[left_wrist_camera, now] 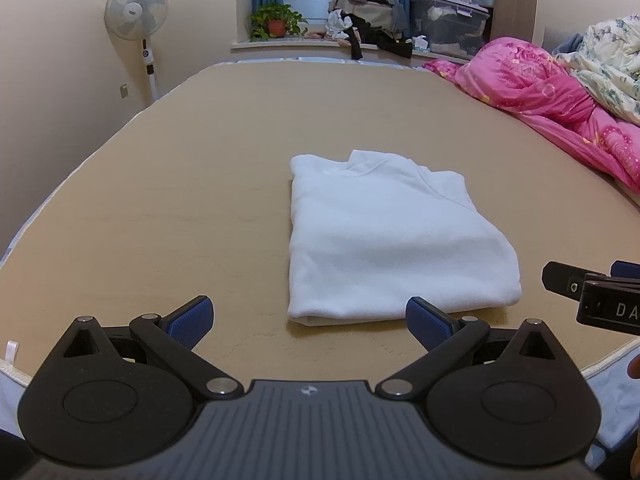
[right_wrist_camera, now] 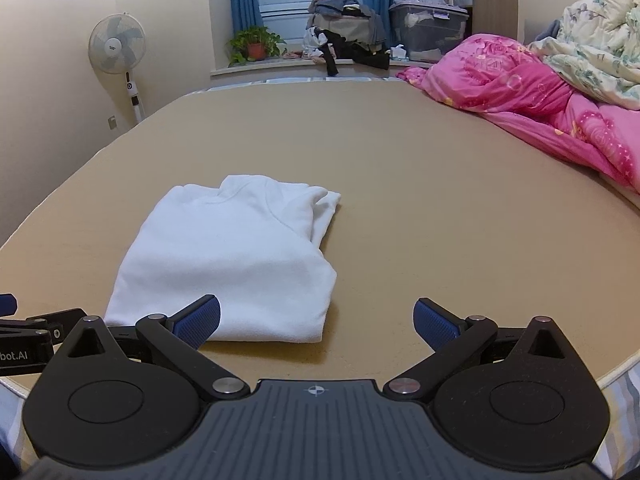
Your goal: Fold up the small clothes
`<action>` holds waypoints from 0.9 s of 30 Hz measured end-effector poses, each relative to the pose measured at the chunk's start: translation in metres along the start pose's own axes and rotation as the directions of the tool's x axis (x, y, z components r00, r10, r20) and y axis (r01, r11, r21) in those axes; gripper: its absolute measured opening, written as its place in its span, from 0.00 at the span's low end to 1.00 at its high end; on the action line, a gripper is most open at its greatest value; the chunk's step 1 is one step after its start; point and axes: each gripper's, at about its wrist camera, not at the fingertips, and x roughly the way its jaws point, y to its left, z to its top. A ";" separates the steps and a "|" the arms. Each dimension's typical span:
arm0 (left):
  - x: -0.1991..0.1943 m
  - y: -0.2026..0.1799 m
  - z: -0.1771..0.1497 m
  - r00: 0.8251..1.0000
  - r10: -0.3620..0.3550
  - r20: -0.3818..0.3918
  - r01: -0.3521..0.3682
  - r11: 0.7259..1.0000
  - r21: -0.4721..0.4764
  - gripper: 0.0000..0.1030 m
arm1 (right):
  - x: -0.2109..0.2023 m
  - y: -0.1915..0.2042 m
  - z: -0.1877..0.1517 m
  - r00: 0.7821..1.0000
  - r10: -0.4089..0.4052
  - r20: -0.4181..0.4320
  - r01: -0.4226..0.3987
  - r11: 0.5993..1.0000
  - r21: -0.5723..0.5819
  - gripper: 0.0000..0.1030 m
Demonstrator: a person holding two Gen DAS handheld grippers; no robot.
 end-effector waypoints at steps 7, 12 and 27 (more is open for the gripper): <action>0.002 -0.001 -0.001 1.000 0.000 -0.003 0.000 1.000 0.004 0.99 | 0.001 0.000 0.001 1.000 0.006 -0.002 -0.006 1.000 -0.002 0.99; 0.001 -0.001 0.000 1.000 -0.002 -0.001 0.002 1.000 0.006 1.00 | 0.003 0.002 0.001 1.000 0.012 -0.009 -0.012 1.000 -0.012 0.99; 0.001 -0.004 -0.001 1.000 -0.009 0.002 0.009 1.000 0.007 1.00 | 0.003 0.005 0.001 1.000 0.016 -0.007 -0.016 1.000 -0.017 0.99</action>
